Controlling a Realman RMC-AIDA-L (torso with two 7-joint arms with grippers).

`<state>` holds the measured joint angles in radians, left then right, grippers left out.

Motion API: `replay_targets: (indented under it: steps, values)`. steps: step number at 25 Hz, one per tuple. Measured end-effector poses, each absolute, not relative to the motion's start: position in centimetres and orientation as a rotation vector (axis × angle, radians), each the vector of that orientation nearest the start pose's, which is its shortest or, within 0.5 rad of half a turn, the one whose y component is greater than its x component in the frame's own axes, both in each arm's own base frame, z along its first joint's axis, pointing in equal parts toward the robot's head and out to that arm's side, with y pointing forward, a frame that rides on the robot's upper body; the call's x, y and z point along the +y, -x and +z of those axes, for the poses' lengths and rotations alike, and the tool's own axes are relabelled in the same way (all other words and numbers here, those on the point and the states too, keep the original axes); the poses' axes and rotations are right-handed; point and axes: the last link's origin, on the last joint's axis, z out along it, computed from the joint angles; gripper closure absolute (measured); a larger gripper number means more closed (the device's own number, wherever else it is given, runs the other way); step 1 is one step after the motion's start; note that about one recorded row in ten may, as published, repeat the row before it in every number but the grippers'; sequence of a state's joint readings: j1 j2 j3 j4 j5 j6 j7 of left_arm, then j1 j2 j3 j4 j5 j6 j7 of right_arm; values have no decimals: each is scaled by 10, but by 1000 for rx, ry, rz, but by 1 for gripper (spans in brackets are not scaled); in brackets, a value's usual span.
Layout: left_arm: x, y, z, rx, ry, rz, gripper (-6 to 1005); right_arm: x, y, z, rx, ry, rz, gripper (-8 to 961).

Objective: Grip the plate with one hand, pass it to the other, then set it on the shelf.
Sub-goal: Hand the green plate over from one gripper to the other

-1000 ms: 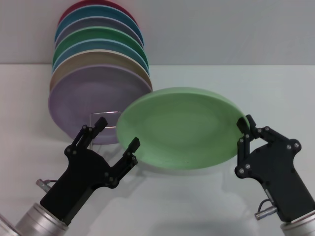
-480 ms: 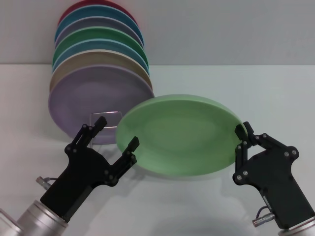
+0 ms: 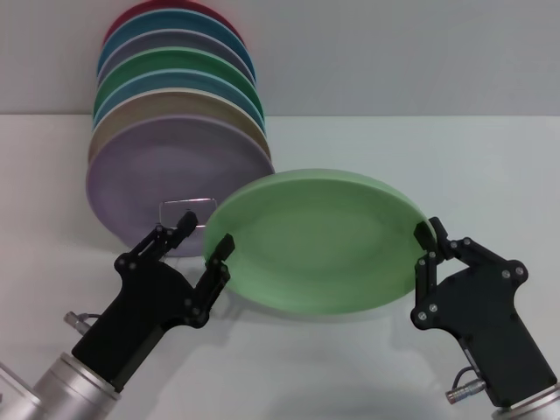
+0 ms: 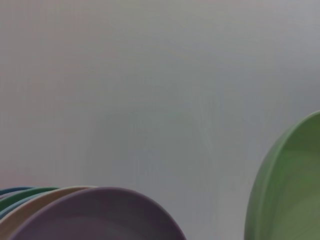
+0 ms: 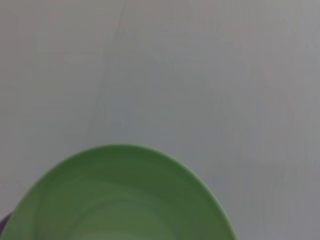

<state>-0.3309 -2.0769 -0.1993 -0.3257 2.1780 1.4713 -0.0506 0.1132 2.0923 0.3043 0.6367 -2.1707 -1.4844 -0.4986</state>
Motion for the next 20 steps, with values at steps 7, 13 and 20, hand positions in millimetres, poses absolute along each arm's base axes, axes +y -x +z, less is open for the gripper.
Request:
replay_targets:
  steps: [7,13,20]
  values:
    - [243,262,-82,-272,1996,-1004,551,203,-240,-83,124,1689,800,932]
    - [246,262,-82,-271,2002,-996,645,205,-239,-83,118,1691,805,932]
    - [248,261,-82,-273,1992,-998,644,207,-238,-84,114,1698,804,931]
